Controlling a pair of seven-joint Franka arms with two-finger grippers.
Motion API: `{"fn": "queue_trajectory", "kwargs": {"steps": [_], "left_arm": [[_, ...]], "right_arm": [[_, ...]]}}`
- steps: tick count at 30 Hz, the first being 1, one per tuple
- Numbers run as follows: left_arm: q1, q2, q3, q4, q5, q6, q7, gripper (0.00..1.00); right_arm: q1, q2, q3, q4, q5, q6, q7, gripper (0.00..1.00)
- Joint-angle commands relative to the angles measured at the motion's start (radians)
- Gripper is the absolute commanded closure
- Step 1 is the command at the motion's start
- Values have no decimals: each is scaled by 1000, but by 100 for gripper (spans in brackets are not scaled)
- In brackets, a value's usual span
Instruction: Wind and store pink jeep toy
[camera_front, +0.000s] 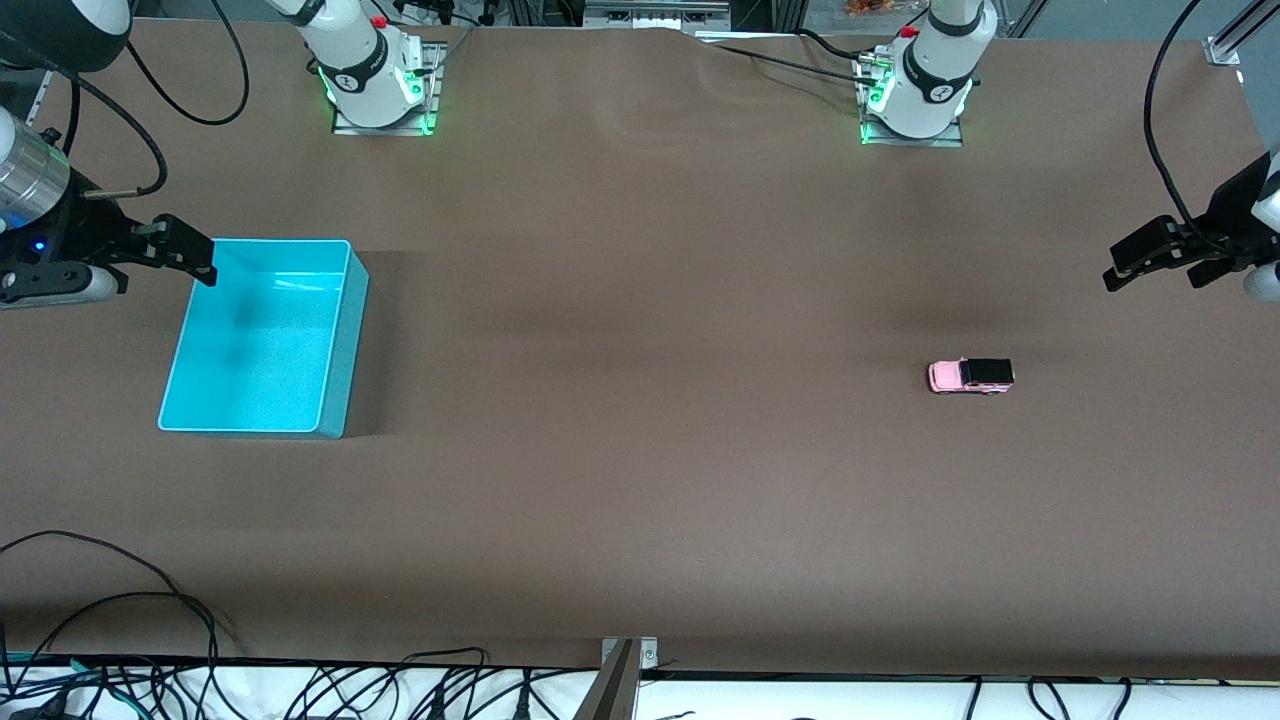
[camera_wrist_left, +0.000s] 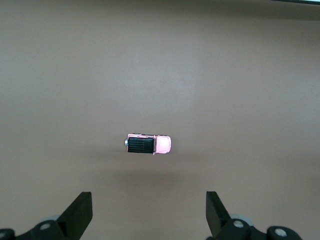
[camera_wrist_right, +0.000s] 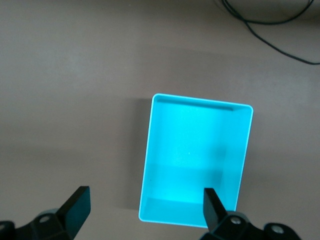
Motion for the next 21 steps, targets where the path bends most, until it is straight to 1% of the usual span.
{"fn": "queue_trajectory", "kwargs": {"steps": [1,17,21], "left_arm": [[2,10,-4,25,7,-7,7,0],[2,12,-4,25,7,-7,8,0],[1,10,-4,25,7,-7,7,0]], "right_arm": [[6,10,6,17,3,-6,-3,0],[15,34,22,17,4,4,-6,0],[16,42,24,17,16,5,-3,0]]}}
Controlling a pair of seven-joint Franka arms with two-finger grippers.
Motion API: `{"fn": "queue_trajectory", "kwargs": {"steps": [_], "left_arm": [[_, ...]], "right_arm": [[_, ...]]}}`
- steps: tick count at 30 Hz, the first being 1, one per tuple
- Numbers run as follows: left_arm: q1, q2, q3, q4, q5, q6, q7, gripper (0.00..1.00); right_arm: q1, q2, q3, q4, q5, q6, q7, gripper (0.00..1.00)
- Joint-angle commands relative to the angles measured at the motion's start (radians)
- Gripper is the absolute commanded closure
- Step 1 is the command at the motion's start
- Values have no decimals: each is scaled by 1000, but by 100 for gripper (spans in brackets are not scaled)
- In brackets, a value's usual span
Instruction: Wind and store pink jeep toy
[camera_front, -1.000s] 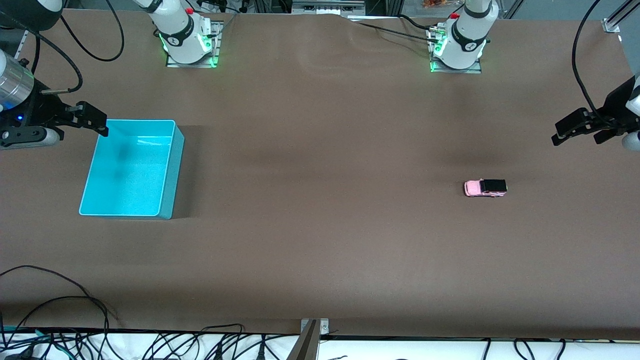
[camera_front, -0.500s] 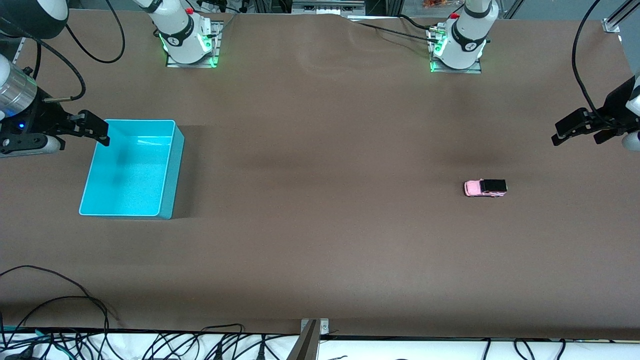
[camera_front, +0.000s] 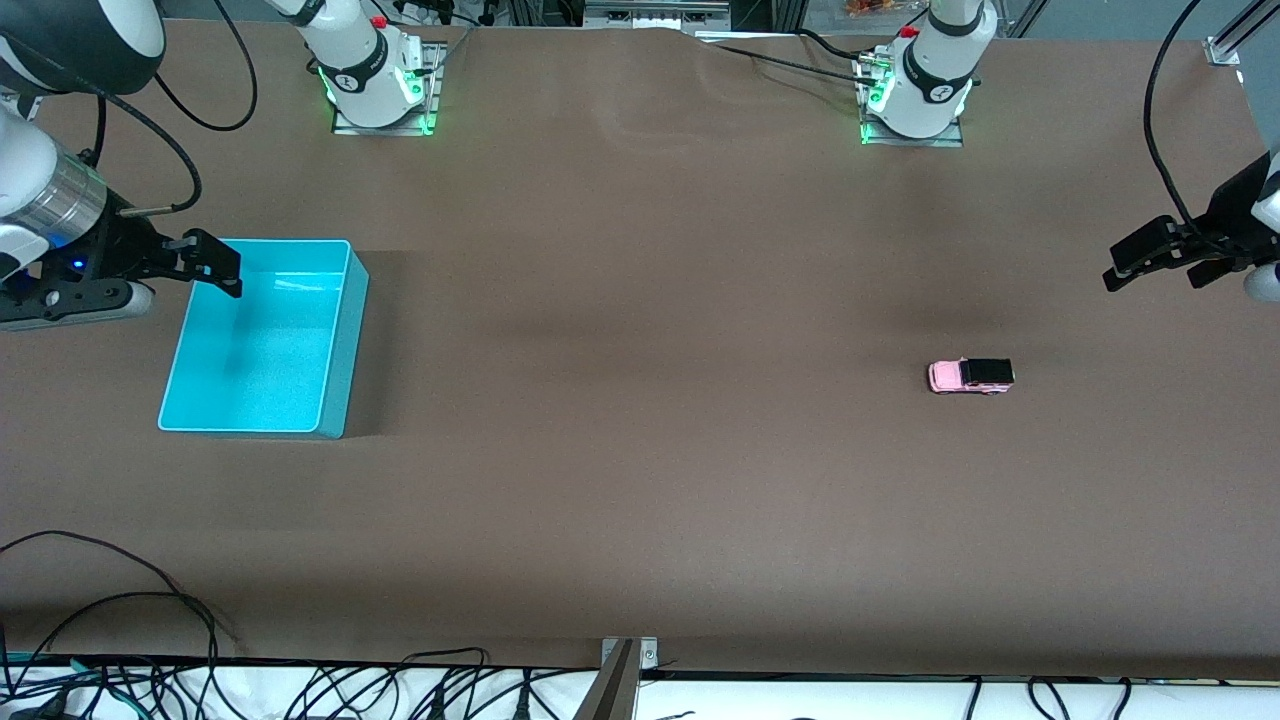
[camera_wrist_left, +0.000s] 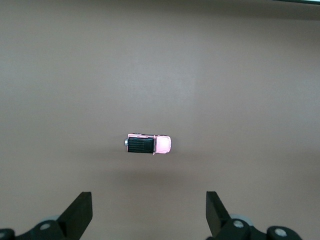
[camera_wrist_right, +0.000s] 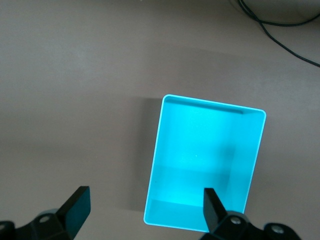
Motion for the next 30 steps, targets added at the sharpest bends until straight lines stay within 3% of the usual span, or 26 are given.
{"fn": "queue_trajectory", "kwargs": {"steps": [1,30], "left_arm": [[2,11,-4,25,7,-7,8,0],[2,11,-4,25,7,-7,7,0]], "right_arm": [[1,21,3,19,15,2,-2,0],[-5,18,-6,105,9,1,-7,0]]}}
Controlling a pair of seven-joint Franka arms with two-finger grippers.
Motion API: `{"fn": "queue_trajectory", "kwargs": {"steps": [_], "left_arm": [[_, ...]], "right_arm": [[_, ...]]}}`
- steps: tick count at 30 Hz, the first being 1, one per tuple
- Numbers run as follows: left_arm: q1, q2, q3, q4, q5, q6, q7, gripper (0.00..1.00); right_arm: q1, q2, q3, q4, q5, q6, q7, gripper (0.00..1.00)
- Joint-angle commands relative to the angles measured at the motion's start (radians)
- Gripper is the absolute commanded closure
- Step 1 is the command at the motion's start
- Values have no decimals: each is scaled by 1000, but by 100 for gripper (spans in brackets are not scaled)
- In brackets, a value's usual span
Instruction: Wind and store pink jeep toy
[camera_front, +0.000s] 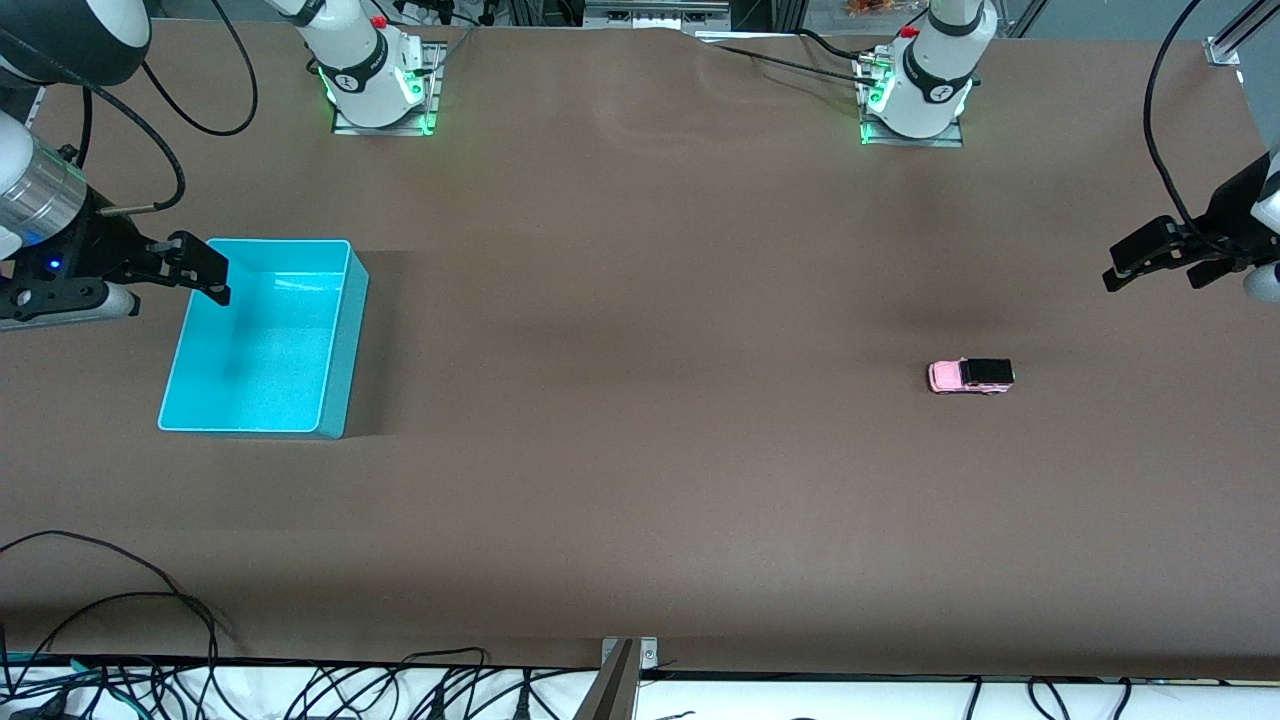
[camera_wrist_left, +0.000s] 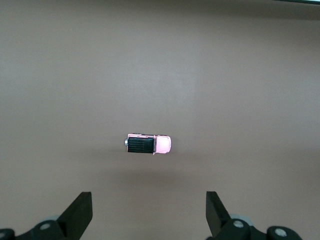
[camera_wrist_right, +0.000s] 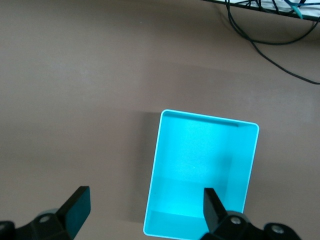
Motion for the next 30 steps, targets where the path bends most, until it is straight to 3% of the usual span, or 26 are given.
{"fn": "queue_trajectory", "kwargs": {"steps": [1,10,16,30], "left_arm": [[2,11,-4,25,7,-7,8,0],[2,11,-4,25,7,-7,8,0],[2,11,-4,25,7,-7,7,0],[2,11,-4,25,9,-7,8,0]], "right_arm": [[-3,3,-1,39,6,-7,-7,0],[-5,1,-1,80,1,-7,-5,0],[-5,0,-33,82,-2,21,-7,0],[6,-25,-24,83,3,21,-5,0]]}}
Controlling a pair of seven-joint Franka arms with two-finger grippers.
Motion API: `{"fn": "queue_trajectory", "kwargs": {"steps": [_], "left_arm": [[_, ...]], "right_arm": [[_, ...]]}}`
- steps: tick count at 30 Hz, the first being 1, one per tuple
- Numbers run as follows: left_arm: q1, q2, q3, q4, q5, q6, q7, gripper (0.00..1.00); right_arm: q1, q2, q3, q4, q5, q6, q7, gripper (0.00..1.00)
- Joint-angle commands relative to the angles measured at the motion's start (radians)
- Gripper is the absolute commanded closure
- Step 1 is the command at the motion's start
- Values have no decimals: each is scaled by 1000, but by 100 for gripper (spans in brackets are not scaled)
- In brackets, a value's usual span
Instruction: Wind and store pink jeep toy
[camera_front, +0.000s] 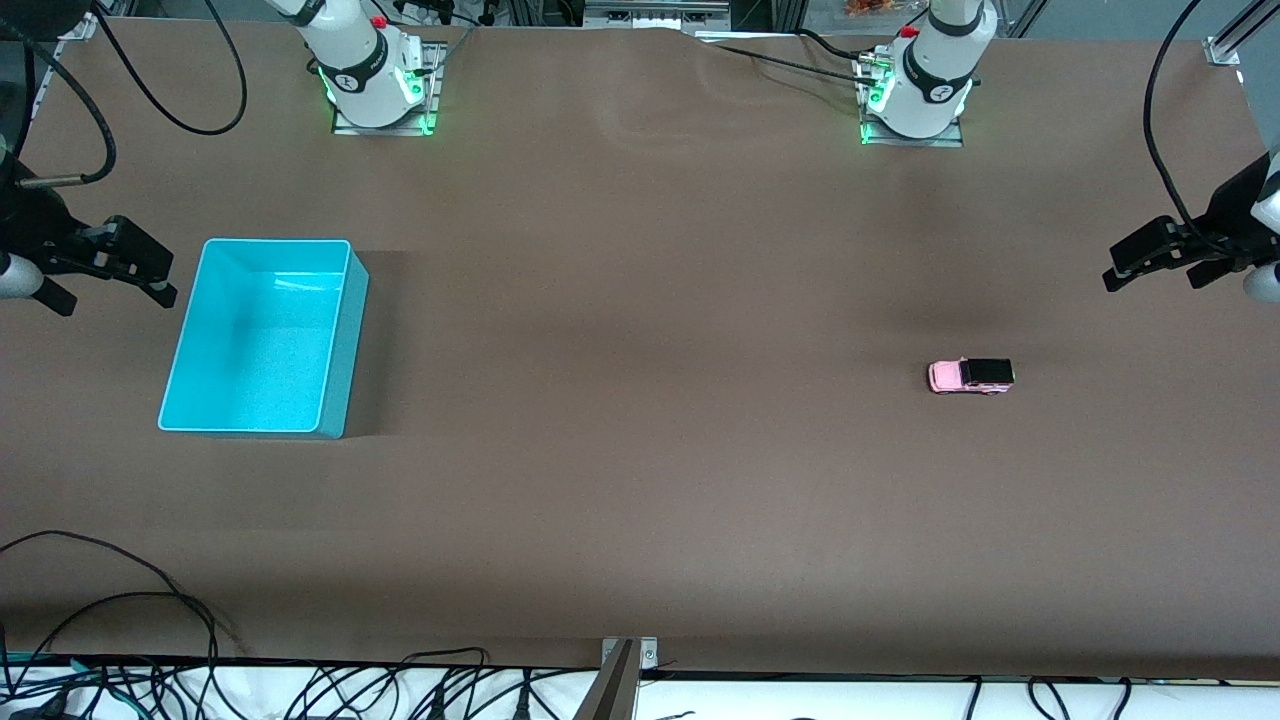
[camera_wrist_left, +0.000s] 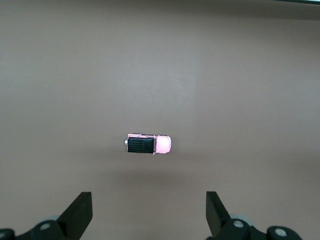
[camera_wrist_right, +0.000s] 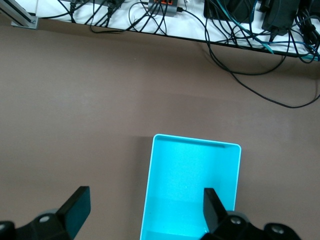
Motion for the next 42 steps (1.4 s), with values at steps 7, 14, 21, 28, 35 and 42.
{"fn": "queue_trajectory", "kwargs": {"steps": [7,14,21,28,35,42], "left_arm": [[2,11,-4,26,9,-7,8,0],[2,10,-4,26,9,-7,8,0],[4,11,-4,28,7,-7,10,0],[2,10,-4,28,4,-7,16,0],[2,10,-4,28,4,-7,20,0],[-6,10,-7,30,6,-5,22,0]], "right_arm": [[1,-10,3,6,4,-4,-6,0],[-1,13,1,5,4,-3,-1,0],[7,14,4,2,5,-9,9,0],[21,24,3,-11,7,-30,2,0],[22,24,3,-26,9,-90,5,0],[21,21,3,-38,9,-113,-3,0]]}}
